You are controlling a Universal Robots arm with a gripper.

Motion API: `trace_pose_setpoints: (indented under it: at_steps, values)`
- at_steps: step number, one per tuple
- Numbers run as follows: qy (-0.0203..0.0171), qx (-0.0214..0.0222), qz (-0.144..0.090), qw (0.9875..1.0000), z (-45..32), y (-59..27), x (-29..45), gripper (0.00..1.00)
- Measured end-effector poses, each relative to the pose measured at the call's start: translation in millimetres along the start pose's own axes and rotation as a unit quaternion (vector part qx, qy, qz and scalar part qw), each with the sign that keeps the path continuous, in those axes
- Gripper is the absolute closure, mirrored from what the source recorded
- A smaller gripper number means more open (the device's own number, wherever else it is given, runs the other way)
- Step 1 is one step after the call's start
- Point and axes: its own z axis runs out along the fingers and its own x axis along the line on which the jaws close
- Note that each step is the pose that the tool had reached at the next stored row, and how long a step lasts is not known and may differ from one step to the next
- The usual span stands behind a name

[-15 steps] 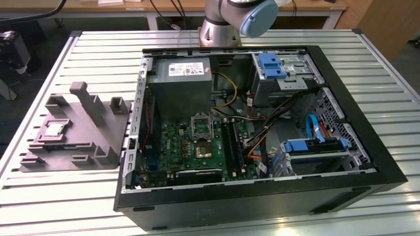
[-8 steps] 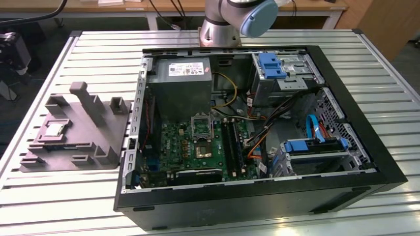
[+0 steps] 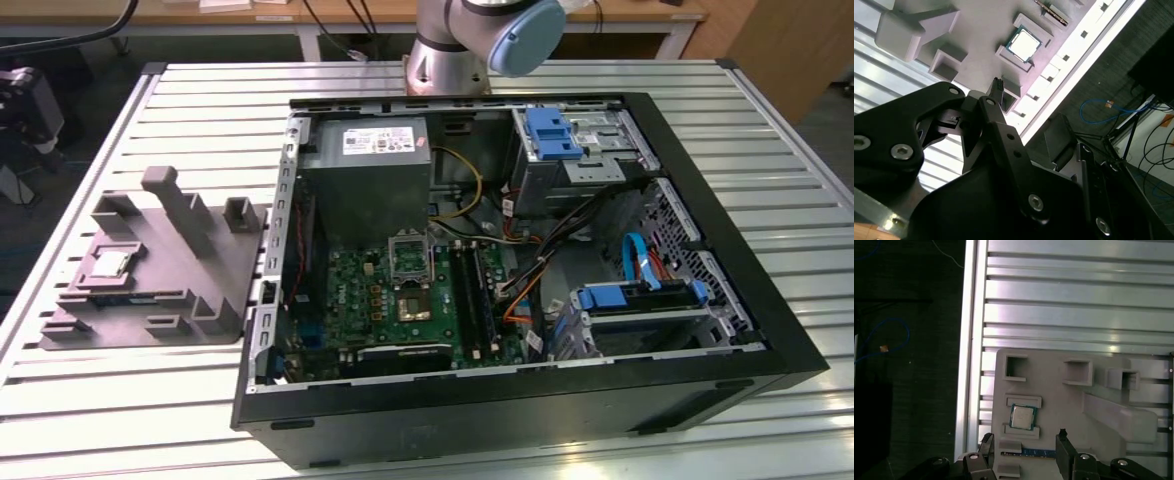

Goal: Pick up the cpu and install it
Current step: 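Pick up the cpu and move it towards the insertion slot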

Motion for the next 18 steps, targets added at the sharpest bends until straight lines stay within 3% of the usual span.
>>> trace_pose_setpoints:
  at_steps: [18]
  values:
    - [-0.0001, 0.0, 0.0, 1.0, 5.6, -1.1, 0.1, 0.4]
